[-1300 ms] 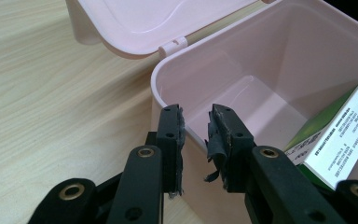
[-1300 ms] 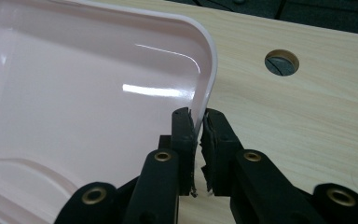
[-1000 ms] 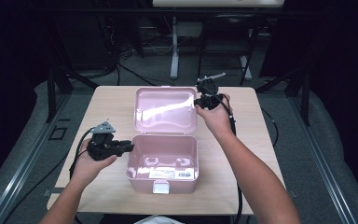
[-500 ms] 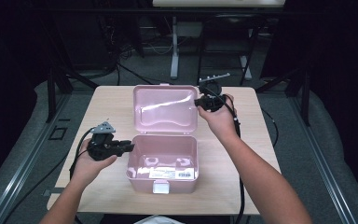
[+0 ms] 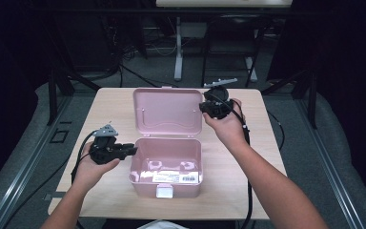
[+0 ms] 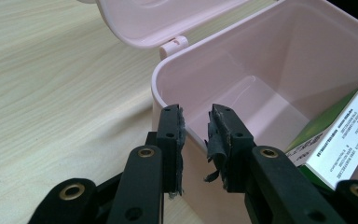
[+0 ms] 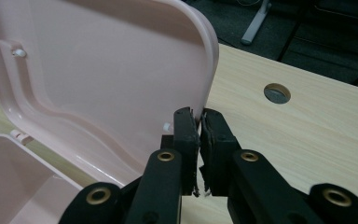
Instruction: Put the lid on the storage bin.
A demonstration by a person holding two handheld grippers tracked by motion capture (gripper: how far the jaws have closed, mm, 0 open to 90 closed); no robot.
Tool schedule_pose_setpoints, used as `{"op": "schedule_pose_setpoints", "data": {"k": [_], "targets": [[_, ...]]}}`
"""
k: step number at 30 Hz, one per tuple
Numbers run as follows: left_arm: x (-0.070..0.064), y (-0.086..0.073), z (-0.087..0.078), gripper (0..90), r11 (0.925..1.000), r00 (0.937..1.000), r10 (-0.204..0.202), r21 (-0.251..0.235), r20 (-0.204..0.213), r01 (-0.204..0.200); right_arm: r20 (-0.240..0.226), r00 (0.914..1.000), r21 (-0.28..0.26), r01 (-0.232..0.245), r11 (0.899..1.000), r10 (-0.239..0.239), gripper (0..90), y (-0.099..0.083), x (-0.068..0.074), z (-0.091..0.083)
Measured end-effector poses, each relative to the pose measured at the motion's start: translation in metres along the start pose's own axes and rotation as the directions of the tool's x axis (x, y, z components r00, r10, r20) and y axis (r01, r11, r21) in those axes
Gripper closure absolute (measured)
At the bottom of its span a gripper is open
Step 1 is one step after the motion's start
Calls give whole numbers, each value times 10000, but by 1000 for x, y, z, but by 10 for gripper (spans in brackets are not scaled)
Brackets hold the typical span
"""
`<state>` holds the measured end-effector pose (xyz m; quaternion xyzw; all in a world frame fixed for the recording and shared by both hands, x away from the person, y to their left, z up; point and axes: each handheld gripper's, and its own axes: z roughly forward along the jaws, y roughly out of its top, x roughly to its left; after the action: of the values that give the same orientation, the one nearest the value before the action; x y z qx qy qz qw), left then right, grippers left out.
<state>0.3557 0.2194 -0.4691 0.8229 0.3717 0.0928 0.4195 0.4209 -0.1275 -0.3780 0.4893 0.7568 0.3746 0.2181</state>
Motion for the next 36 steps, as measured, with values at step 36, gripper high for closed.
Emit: {"op": "schedule_pose_setpoints", "data": {"k": [36], "targets": [[0,0,0,741,10000,10000,-56,-49,-20,56,-168,9968,-1079,763,9912,-786,868,-33,18,-41]]}}
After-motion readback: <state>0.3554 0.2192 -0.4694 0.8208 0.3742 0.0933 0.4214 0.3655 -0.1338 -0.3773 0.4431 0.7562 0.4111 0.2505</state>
